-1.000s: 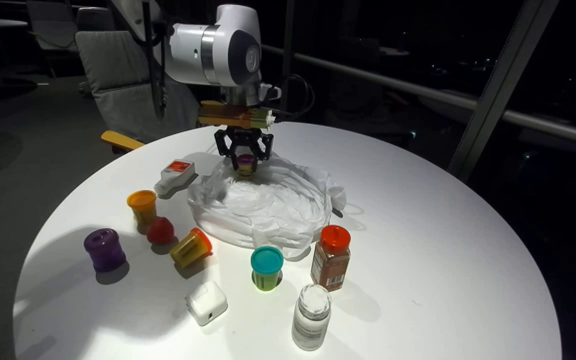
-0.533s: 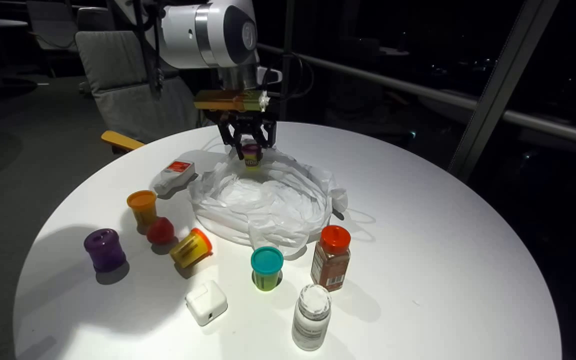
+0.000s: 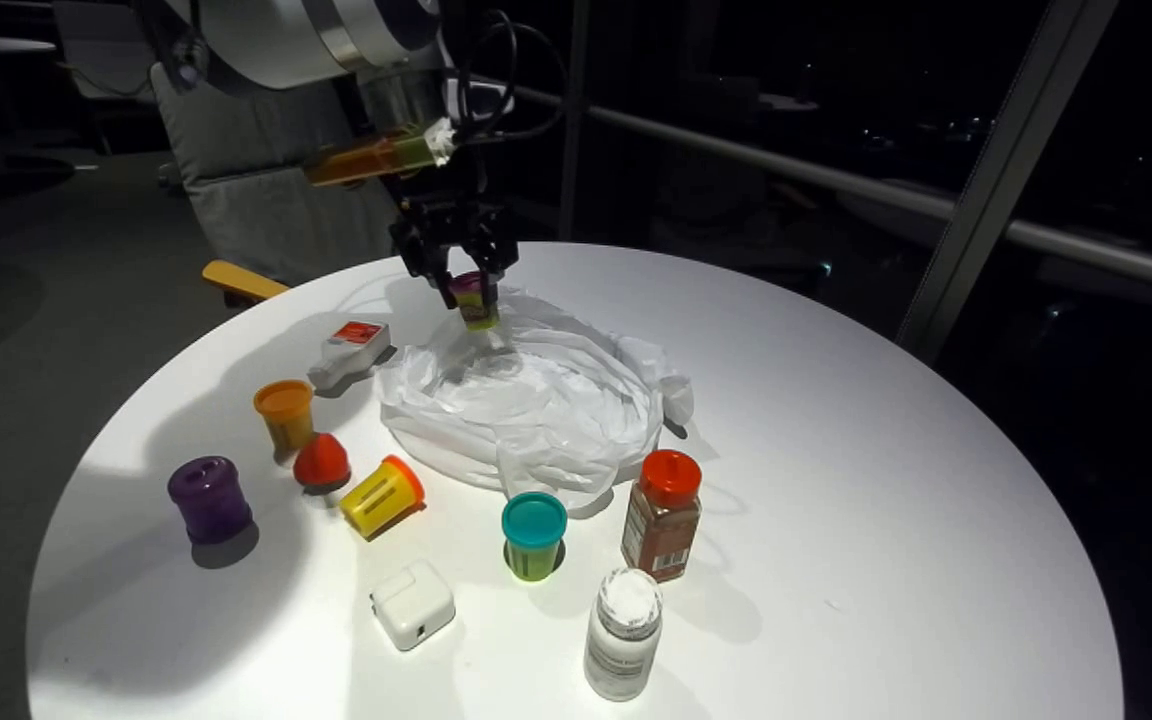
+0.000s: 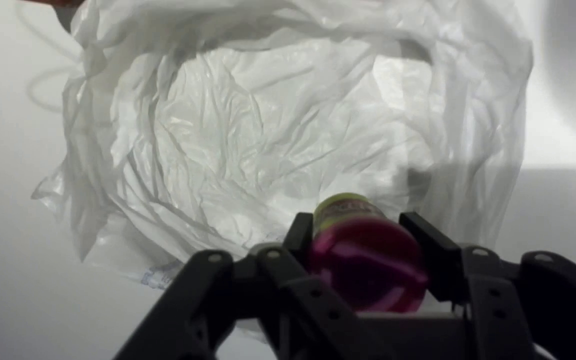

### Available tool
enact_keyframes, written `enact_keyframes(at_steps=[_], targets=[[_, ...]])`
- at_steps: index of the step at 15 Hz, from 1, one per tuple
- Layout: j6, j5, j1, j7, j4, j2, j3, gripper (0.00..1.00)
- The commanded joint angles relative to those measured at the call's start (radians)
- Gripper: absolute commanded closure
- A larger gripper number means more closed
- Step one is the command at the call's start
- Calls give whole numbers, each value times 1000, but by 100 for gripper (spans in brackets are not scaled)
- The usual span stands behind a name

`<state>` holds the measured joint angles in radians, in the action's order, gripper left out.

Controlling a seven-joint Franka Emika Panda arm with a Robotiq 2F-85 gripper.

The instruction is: Remove the things from the plastic bag and put them on the table

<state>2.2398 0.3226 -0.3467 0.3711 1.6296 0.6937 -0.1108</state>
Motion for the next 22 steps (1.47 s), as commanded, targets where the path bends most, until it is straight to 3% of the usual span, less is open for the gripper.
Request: enact_keyframes(at_steps=[1, 7, 13, 20, 21, 22], targets=[[14, -10, 0, -35, 165, -113, 79, 76], [69, -78, 13, -156, 279, -134, 226, 76], [137, -103, 23, -261, 314, -81, 273, 76], [262, -98, 22, -302, 348, -67, 263, 76], [280, -96, 23, -301, 359, -71, 259, 69], [301, -96, 26, -299, 370, -75, 257, 26]])
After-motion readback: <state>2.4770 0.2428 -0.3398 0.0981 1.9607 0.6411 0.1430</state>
